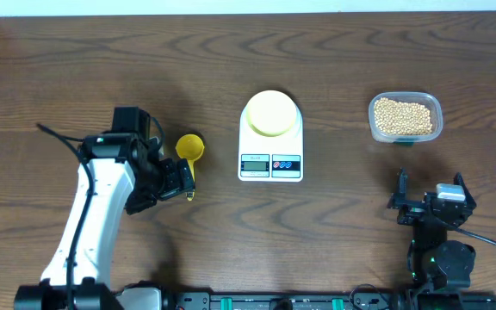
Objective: Scoop item into bowl and weigh 50g on scale
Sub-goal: 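Lower the left gripper and close it on the yellow scoop handle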
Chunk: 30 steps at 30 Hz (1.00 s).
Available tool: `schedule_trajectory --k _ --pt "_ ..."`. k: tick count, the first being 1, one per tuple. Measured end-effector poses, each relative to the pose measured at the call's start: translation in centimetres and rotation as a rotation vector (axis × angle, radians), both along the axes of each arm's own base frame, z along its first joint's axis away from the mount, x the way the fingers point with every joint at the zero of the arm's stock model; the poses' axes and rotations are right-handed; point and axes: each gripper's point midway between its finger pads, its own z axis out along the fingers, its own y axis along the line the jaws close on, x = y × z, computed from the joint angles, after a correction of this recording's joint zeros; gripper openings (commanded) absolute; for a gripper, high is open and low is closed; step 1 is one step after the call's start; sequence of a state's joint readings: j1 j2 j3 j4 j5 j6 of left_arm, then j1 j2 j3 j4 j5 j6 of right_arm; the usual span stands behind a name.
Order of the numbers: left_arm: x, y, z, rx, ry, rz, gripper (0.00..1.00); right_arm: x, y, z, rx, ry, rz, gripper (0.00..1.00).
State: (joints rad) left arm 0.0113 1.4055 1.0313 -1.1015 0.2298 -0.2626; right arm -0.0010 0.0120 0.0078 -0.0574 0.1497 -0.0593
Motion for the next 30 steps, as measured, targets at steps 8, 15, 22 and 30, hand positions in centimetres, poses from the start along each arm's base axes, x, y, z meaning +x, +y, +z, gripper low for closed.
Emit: schedule_trajectory --k 8,15,22,30 --pt "-0.1 0.0 -2.6 -0.001 0.112 0.0 0.98 0.0 0.0 0.0 0.0 0.0 0.0 0.99" --pt "1.1 0.1 -3.5 0.007 0.091 -0.001 0.98 0.0 0.0 0.0 0.0 0.0 0.0 0.99" --pt "2.5 0.7 -3.6 0.036 0.035 0.004 0.98 0.0 0.0 0.0 0.0 0.0 0.0 0.99" --pt "2.4 0.9 -3.7 0.053 0.037 0.003 0.98 0.0 0.0 0.0 0.0 0.0 0.0 0.99"
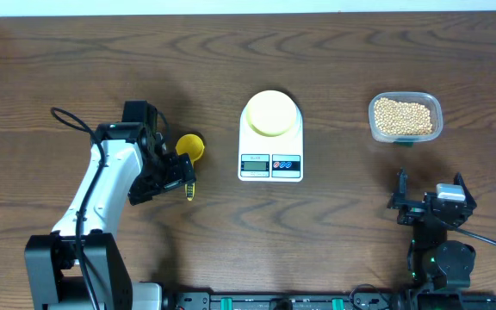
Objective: Scoop item into bowl and weigh 50g on scale
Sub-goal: 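Lower the left gripper and close it on the yellow scoop handle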
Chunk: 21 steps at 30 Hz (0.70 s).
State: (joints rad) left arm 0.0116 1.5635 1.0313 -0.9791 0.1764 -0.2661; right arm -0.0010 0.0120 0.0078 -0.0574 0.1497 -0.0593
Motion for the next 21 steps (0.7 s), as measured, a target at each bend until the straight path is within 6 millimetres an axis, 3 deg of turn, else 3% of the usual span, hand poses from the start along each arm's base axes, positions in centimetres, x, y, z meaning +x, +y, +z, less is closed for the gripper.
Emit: schedule_trajectory --k 15,21 --pt "1.7 -1.0 0.0 -0.06 -0.076 -0.088 0.98 0.0 0.0 0.0 0.0 0.0 0.0 0.99" --pt "3.0 -1.8 -1.2 -0.101 -0.144 -0.114 0.98 0.0 0.0 0.0 0.0 0.0 0.0 0.99"
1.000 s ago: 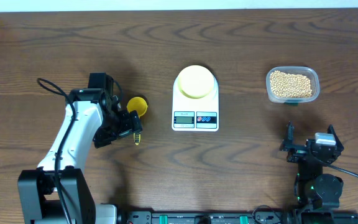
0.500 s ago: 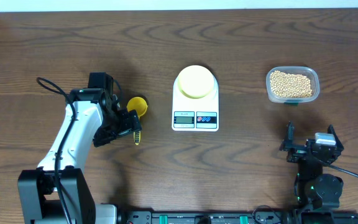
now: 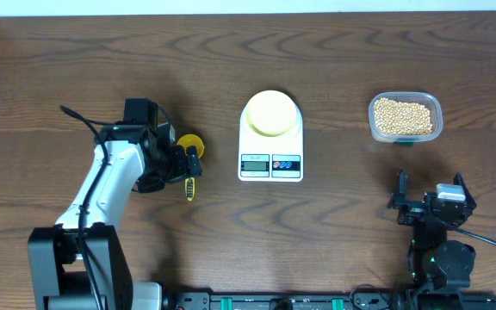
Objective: Scoop item into bowl and weigh 50g on scale
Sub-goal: 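Lower the left gripper and close it on the yellow scoop handle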
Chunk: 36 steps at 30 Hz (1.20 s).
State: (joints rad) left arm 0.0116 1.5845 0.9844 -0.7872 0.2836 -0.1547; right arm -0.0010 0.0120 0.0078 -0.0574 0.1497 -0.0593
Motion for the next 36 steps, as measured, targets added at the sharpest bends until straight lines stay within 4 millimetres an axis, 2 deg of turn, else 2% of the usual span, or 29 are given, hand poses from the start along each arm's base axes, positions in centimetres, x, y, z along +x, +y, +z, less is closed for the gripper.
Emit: schedule_trajectory --k 8,10,14,16,21,24,29,33,35,36 --pt "-0.8 -0.5 -2.6 -0.024 -0.023 -0.035 0.93 0.0 0.0 0.0 0.0 0.0 0.0 0.99" --pt "-0.5 -0.6 -2.9 -0.028 -0.043 -0.042 0.89 0.0 0.0 0.0 0.0 0.0 0.0 0.99" --pt "0.7 -1.1 -2.8 -0.058 -0.107 -0.068 0.89 0.0 0.0 0.0 0.0 0.0 0.0 0.99" --pt "1.2 -1.6 -2.6 -0.083 -0.132 -0.085 0.84 0.0 0.0 0.0 0.0 0.0 0.0 0.99" --pt "1.4 -2.0 -3.2 -0.109 -0.129 -0.1 0.84 0.0 0.0 0.0 0.0 0.0 0.0 0.99" --pt "1.7 -2.2 -3.9 -0.122 -0.119 -0.105 0.76 0.0 0.0 0.0 0.0 0.0 0.0 0.99" --pt "2.4 -2.9 -4.2 -0.166 -0.121 -0.132 0.5 0.0 0.0 0.0 0.0 0.0 0.0 0.99" --pt "2.6 -3.5 -4.5 -0.21 -0.114 -0.145 0.45 0.0 0.0 0.0 0.0 0.0 0.0 0.99" --pt "2.6 -3.7 -4.5 -0.226 -0.112 -0.147 0.36 0.0 0.0 0.0 0.0 0.0 0.0 0.99" --pt "2.6 -3.8 -4.6 -0.228 -0.111 -0.147 0.35 0.0 0.0 0.0 0.0 0.0 0.0 0.99"
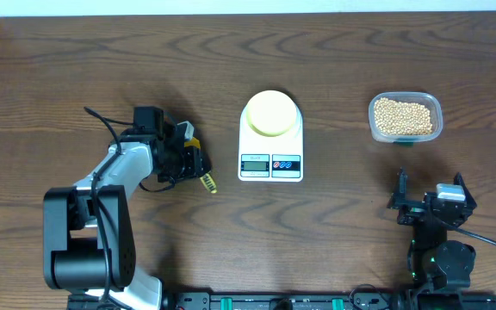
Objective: Scoop item into bowl and weigh 50g on scale
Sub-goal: 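Lower the left gripper and close it on the yellow scoop handle, then lift the yellow scoop with the left gripper toward the scale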
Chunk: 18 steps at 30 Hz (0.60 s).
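In the overhead view my left gripper sits low over the yellow scoop, just left of the scale. It appears shut on the scoop. Only the handle tip and a sliver of yellow show; the scoop's cup is hidden under the fingers. The white scale carries a pale yellow bowl on its platform. A clear tub of beans stands at the far right. My right gripper rests near the front right edge, its fingers apart and holding nothing.
The left arm's white link and black cable reach across the left side of the brown wooden table. The right arm's base sits at the front edge.
The left gripper has turned and moved slightly right over the scoop. The scoop's handle tip now points down-right, closer to the scale, and its cup is covered.
The left gripper first hovered over the scoop's handle, the yellow cup showing beside it. At each later moment it was further up, closer to the cup, while the arm folded back. Now the scoop lies turned under the gripper. The right arm stayed parked.
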Available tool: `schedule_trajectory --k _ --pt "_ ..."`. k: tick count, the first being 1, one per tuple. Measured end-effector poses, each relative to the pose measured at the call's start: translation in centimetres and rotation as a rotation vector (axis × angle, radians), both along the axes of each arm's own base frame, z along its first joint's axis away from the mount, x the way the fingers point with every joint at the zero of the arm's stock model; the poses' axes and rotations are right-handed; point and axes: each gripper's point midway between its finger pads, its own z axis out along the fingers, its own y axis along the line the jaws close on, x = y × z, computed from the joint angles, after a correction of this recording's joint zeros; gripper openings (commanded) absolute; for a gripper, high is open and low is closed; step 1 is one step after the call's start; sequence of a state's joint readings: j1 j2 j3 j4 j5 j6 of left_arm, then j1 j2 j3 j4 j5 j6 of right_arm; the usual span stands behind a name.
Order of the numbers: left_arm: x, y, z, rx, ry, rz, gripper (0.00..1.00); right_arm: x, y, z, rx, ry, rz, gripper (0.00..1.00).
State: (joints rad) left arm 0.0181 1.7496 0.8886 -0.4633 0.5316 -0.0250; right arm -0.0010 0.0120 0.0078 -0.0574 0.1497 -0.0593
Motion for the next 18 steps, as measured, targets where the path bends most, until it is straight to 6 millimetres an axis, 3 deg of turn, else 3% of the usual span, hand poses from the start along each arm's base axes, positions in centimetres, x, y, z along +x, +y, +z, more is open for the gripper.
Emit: schedule_trajectory --k 3,8,11,15,18 --pt "-0.1 -0.2 -0.2 -0.011 0.009 -0.001 0.3 0.0 0.0 0.0 0.0 0.0 0.0 0.99" --pt "-0.1 -0.3 -0.2 -0.021 0.011 0.008 0.31 0.0 0.0 0.0 0.0 0.0 0.0 0.99" --pt "0.1 -0.4 -0.2 -0.03 0.006 0.017 0.56 0.0 0.0 0.0 0.0 0.0 0.0 0.99" --pt "0.5 -1.0 0.4 -0.065 -0.008 0.018 0.55 0.0 0.0 0.0 0.0 0.0 0.0 0.99" --pt "0.7 -1.0 0.4 -0.063 -0.015 0.021 0.38 0.0 0.0 0.0 0.0 0.0 0.0 0.99"
